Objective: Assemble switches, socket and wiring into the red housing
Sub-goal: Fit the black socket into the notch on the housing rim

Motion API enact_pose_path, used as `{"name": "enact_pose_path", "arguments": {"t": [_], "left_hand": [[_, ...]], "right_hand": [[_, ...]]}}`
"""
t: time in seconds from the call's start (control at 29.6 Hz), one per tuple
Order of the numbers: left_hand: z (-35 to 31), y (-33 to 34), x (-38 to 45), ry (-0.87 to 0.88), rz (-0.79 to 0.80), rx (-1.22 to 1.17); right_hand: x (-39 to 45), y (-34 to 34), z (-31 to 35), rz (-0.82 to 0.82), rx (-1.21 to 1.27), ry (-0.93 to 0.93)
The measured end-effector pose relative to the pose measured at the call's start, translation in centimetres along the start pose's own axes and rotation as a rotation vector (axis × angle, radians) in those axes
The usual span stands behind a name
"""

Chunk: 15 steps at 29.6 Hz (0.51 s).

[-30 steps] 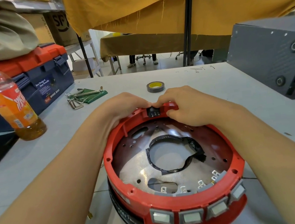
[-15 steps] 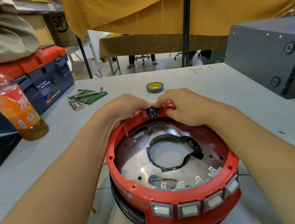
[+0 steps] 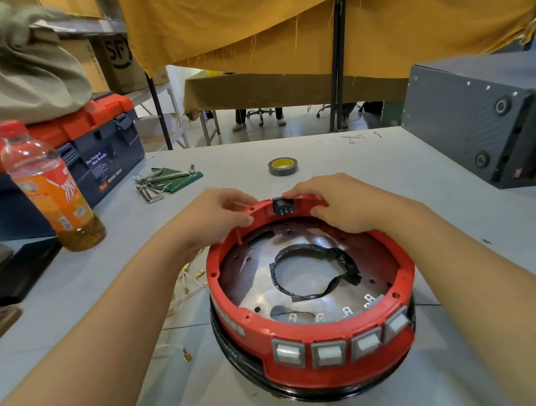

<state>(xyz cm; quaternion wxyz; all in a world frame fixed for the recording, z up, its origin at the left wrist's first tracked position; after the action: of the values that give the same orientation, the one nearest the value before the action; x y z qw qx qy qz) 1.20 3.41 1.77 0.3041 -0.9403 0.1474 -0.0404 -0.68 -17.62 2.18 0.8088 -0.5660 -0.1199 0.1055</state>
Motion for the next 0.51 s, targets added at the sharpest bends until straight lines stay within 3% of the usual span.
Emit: {"name": "enact_pose_path", "arguments": {"t": [0.17,0.37,0.51], "left_hand": [[0.9,0.5,-2.1,0.018,-0.124,-0.026],[1.1,1.5,-2.9,0.045,-0.277,-0.034],[1.2,1.7,-3.6,0.048,-0.284,-0.012]], "right_hand": [[-2.1,-0.3,0.3,-0.025,-0.034,0.047],[-6.1,-0.2,0.5,-0.188,-0.049,0.185],[-7.9,0.4,1.2,-0.223,0.0,0.185]]}}
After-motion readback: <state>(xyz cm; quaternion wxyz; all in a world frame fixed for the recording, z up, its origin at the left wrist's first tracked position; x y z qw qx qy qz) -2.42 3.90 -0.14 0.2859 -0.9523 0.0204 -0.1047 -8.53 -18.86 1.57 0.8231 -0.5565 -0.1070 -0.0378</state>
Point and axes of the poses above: each hand's wrist, its own x-axis towards the middle knuckle, its own y-axis out of the palm, z = x × y, the point moved 1 cm from there along x, towards the middle knuckle, and after that the axes turned 2 degrees about y, right-handed, at the moved point
